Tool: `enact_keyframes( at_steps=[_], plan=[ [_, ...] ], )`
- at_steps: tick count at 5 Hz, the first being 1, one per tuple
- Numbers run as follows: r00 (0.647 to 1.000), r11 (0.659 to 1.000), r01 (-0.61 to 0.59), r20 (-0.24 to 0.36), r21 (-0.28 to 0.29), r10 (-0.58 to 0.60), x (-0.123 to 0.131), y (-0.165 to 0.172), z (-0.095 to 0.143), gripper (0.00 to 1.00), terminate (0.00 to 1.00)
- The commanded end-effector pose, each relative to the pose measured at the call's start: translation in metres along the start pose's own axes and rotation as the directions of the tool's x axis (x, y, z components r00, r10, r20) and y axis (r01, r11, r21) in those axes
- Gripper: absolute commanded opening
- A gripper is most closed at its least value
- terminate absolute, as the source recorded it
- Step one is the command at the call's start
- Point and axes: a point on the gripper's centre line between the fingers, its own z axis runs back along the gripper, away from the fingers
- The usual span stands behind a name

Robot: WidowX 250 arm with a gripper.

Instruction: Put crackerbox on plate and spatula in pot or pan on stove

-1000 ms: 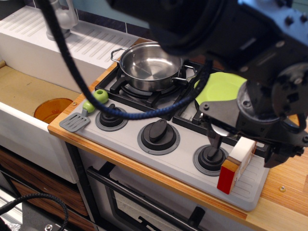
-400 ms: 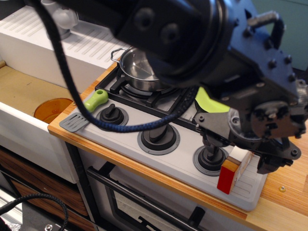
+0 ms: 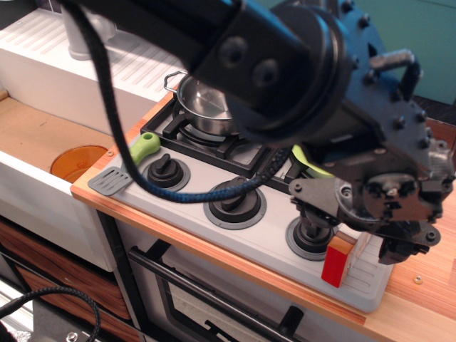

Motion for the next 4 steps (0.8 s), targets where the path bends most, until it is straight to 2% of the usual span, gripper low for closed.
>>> enact_keyframes(
  at_steps=[1,2,4],
  plan=[
    [1.0,1.0,-0.017,0.018,-0.023,0.017,0.0011,-0.0058,-0.0089,1.0,0.0],
    [1.0,1.0,-0.024,-0.01,-0.01,0.023,0.002,-0.0078,-0.011,0.0,0.0],
    [0.999,0.999,-0.032,-0.022,0.002,0.032,0.0046,-0.0101,-0.0087,0.0,0.0]
  ],
)
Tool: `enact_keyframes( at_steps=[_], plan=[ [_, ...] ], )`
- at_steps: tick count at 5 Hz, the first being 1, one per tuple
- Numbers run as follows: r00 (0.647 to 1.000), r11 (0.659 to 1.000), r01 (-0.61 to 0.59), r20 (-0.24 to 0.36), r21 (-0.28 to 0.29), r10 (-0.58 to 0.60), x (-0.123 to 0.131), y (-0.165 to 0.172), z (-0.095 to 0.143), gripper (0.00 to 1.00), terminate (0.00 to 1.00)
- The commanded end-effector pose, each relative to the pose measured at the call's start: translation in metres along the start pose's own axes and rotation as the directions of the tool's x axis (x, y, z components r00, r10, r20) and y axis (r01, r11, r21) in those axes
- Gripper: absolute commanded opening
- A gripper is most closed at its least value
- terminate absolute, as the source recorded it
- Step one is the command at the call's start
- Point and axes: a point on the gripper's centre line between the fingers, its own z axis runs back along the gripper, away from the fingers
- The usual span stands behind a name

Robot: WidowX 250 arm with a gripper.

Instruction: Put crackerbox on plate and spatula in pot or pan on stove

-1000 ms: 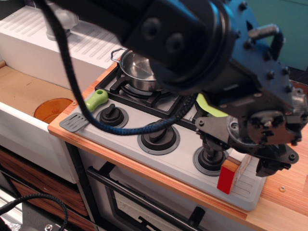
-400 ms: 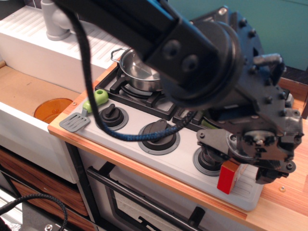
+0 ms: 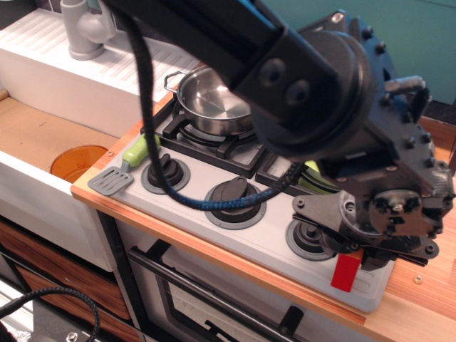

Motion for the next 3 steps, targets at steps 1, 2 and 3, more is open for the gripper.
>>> enact_keyframes(
  at_steps=[1,2,3],
  plan=[
    [1.0,1.0,-0.012,-0.009,0.0,0.012,0.016,-0.007,0.02,0.0,0.0],
    [0.999,1.0,-0.004,-0.045,0.011,0.005,0.024,-0.005,0.041,0.0,0.0],
    [0.997,1.0,0.015,-0.07,0.018,-0.013,0.035,0.001,0.059,0.0,0.0]
  ],
)
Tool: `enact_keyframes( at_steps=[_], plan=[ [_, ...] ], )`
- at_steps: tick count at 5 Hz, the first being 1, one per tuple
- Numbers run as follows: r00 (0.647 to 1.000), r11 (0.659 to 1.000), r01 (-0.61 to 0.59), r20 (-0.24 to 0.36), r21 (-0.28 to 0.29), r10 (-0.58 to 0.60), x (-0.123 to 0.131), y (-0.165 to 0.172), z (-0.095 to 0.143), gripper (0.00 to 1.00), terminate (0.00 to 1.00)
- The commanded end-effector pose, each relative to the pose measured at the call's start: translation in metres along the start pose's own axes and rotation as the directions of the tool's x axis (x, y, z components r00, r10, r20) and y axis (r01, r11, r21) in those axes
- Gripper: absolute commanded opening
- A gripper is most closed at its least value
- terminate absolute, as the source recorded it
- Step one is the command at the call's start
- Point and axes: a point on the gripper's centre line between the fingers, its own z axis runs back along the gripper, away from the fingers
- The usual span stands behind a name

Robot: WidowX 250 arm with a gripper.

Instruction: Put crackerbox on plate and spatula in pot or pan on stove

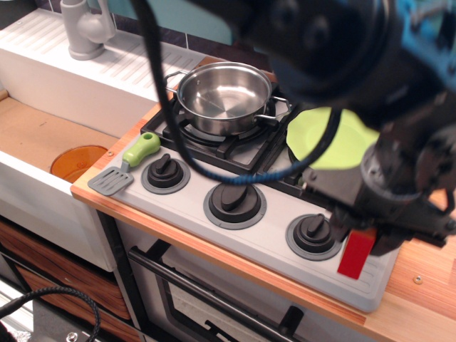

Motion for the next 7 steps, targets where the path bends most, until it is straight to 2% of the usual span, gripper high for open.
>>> enact_keyframes(
  at_steps=[1,3,4,7],
  plan=[
    [1.0,0.999,0.027,0.014,-0.022,-0.027,0.034,0.013,0.04,0.0,0.0],
    [0.995,0.995,0.09,0.035,-0.041,-0.089,0.079,0.047,0.045,0.0,0.0],
    [0.992,0.992,0.111,0.06,-0.059,-0.107,0.094,0.058,0.026,0.0,0.0],
    [0.986,0.987,0.119,0.132,-0.11,-0.104,0.113,0.064,-0.015,0.0,0.0]
  ],
)
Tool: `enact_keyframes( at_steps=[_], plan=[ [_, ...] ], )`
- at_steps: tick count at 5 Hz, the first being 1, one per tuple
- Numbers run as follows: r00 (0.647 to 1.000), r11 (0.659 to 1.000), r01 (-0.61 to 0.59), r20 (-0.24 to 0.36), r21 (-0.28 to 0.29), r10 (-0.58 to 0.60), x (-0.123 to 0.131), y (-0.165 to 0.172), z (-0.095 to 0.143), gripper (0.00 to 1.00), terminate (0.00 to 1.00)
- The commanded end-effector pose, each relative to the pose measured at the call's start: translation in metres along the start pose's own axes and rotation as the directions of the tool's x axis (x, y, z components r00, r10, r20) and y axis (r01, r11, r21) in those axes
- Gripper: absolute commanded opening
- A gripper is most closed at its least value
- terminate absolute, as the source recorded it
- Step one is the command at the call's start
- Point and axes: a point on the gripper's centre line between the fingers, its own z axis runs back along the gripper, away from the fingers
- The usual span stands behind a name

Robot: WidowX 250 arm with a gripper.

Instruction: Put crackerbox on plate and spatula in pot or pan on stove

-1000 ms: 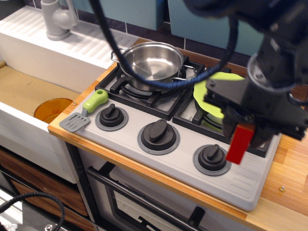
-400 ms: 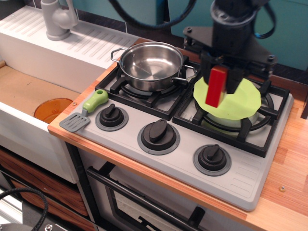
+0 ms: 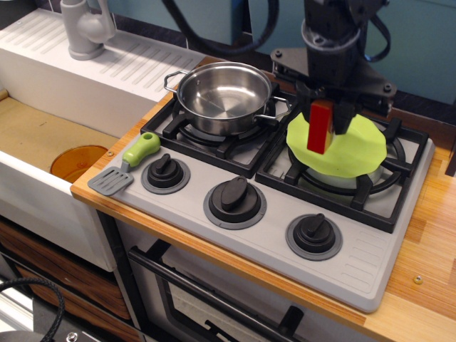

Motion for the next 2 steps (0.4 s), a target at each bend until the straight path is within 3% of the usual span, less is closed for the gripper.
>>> enact_keyframes(
  at_steps=[1,2],
  plan=[
    [0.998,0.999,0.004,0.066,-0.035,-0.002,0.0113,-0.0008,-0.0123,0.0,0.0],
    [0.997,0.999,-0.003,0.076,-0.032,0.006,0.0085,-0.0068,-0.0156,1.0,0.0]
  ],
)
